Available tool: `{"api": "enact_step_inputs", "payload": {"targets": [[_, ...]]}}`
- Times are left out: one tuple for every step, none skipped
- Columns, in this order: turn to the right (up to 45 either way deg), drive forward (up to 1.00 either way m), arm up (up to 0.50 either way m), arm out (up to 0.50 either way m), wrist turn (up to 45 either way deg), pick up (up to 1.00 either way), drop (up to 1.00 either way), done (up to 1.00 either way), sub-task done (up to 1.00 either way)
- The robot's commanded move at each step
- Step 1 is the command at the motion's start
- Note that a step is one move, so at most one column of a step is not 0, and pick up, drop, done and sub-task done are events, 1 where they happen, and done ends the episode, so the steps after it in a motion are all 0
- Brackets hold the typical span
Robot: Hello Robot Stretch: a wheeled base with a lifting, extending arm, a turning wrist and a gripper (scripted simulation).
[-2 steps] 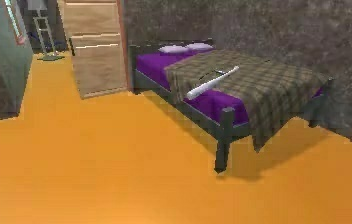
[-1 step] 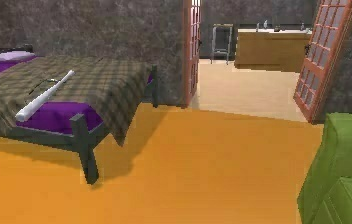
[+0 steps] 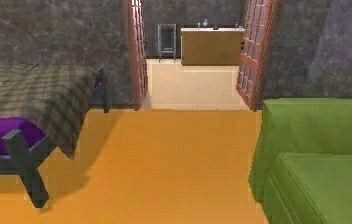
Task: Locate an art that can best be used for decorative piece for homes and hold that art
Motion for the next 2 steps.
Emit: {"api": "enact_step_inputs", "payload": {"targets": [[0.0, 1.0, 0.0, 0.0, 0.0, 0.0, 0.0, 0.0, 0.0], [0.0, 1.0, 0.0, 0.0, 0.0, 0.0, 0.0, 0.0, 0.0]]}}
